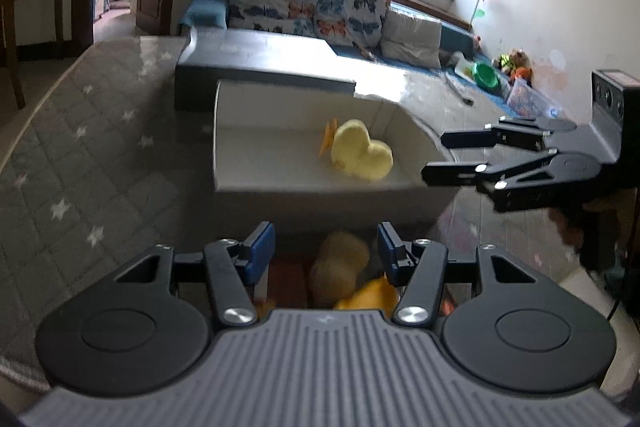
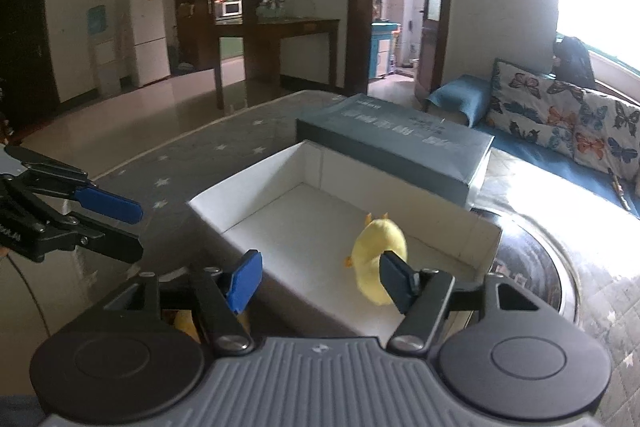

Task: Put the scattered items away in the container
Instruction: 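Open the left gripper to drop the plush duck inside the box, then move the left gripper to the yellow rubber duck toy beside the box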

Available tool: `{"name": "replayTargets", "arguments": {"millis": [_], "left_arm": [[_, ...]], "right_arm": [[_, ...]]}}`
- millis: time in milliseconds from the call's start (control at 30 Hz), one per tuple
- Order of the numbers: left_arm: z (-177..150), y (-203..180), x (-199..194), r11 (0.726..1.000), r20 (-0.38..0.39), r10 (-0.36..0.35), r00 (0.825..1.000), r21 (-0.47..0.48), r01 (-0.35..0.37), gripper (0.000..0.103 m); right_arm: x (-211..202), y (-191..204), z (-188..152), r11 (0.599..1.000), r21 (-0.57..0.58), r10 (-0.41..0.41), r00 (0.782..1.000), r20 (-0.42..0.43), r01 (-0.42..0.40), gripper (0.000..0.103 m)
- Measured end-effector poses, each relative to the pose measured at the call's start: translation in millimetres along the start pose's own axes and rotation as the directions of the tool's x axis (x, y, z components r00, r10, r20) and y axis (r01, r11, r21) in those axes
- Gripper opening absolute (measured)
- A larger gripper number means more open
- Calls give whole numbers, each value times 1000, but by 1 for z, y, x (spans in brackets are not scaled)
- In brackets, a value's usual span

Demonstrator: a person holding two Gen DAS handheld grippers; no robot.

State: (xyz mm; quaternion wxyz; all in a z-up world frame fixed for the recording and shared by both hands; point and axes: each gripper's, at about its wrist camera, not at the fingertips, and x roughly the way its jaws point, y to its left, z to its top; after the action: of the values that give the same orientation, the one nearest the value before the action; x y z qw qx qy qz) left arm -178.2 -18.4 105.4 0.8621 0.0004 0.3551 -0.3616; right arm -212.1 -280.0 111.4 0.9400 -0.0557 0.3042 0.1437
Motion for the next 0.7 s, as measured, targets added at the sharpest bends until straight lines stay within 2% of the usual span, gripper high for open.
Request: {"name": "replayTargets", "arguments": {"millis": [267,467,633,700], "left_arm": [[-33,-8,-5,994,-108,13,994,111,-1,56],[-51,-16,2,992,-154,-33,988,114,51,58],[-59,-17,18,995,-181,-34,983,86,50,58],[-59,-16,23,996,-185,-37,982,73,51,58]], "right_arm": [[-4,15,-18,997,-29,72,997,-38,-73,70],[4,28,-27,989,-56,133,988,-82,-138,70],[9,35,-30,982,-93,150,982,-118,-162,67],[12,35,-31,982,-89,157,979,-128,-169,63]]}}
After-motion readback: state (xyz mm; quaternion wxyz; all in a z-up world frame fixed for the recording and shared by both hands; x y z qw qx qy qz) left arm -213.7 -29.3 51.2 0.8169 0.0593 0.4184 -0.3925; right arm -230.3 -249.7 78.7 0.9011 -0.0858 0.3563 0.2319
